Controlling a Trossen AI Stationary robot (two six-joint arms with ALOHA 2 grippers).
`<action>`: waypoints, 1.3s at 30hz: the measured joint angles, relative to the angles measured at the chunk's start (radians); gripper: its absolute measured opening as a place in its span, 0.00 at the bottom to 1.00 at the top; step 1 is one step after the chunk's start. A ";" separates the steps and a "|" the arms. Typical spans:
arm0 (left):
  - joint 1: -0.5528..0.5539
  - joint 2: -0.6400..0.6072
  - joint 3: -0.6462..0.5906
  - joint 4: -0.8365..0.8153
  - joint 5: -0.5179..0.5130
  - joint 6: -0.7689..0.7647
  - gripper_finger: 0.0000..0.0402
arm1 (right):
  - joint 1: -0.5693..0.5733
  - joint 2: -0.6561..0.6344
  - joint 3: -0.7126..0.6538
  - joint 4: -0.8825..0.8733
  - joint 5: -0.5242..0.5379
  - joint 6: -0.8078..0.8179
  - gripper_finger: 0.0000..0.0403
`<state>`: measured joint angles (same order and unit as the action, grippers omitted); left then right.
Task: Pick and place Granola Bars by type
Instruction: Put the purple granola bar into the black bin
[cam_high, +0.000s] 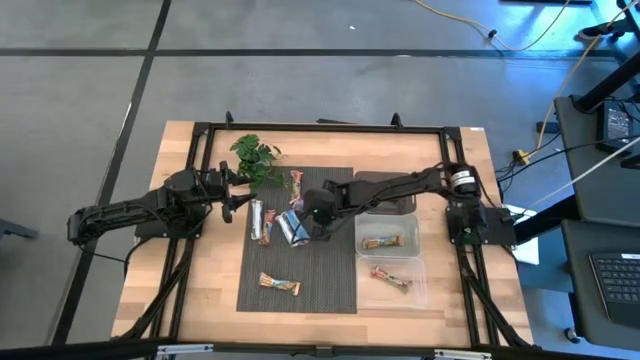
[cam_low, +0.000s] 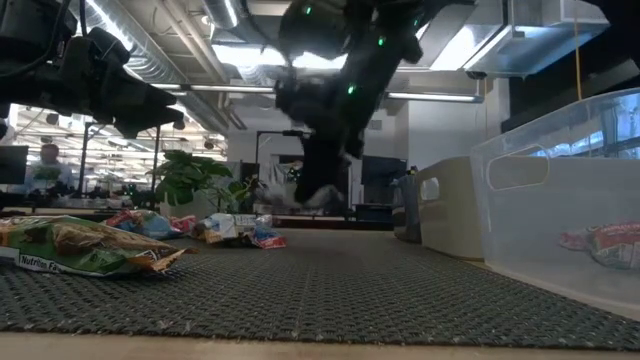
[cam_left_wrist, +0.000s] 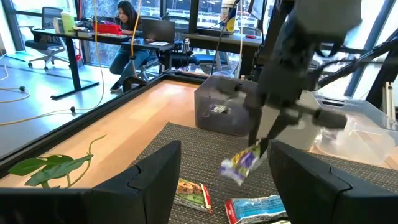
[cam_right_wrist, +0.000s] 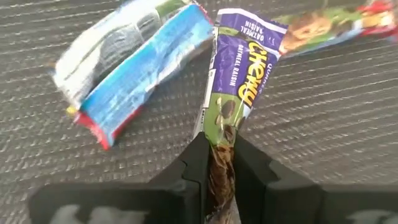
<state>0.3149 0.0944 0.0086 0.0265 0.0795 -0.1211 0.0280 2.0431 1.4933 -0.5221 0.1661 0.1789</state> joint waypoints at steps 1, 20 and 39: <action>0.000 0.000 0.000 0.000 0.000 0.000 0.58 | 0.000 -0.018 0.000 -0.006 0.000 -0.008 0.14; 0.000 0.000 0.000 0.000 0.000 0.001 0.58 | 0.045 -0.607 -0.377 -0.453 0.213 0.256 0.14; 0.000 0.000 0.000 0.007 -0.010 0.001 0.57 | 0.032 -0.654 -0.722 -0.276 0.205 0.289 0.17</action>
<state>0.3149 0.0942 0.0086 0.0334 0.0696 -0.1197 0.0601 1.3888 0.7716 -0.7980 0.3713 0.4683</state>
